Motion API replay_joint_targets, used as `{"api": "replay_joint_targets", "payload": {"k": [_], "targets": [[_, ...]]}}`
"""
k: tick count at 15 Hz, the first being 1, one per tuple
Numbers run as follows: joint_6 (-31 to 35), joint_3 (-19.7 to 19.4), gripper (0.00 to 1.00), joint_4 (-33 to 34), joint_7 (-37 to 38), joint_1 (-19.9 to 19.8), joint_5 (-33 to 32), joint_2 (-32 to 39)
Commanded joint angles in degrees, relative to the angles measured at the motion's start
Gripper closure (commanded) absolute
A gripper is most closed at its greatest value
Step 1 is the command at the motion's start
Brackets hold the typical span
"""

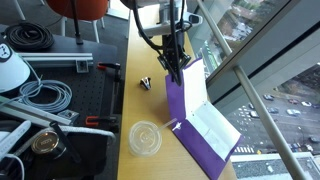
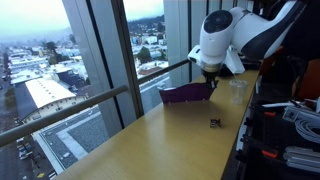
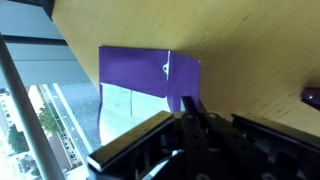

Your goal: Open the purple paper file to the left

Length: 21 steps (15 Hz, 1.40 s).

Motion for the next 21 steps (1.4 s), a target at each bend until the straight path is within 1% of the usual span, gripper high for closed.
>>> {"api": "replay_joint_targets", "payload": {"k": [1,4,7,9,13,18,21], "targets": [[-2.9,3.1,1.00,-2.8,2.2,0.2,1.9,-2.1],[-6.0,5.4,1.00,-1.4,4.2,1.2,6.2,-0.8],[-10.5,7.9,1.00,2.3,6.4,3.1,14.4,1.4],[-12.5,8.7,1.00,4.8,9.0,4.5,17.9,2.5],[-15.6,7.9,1.00,10.3,15.3,6.5,18.9,6.2],[-18.5,6.0,1.00,15.8,22.7,6.4,19.3,11.8],[-19.2,5.7,1.00,18.4,24.5,6.4,21.0,13.9]]}}
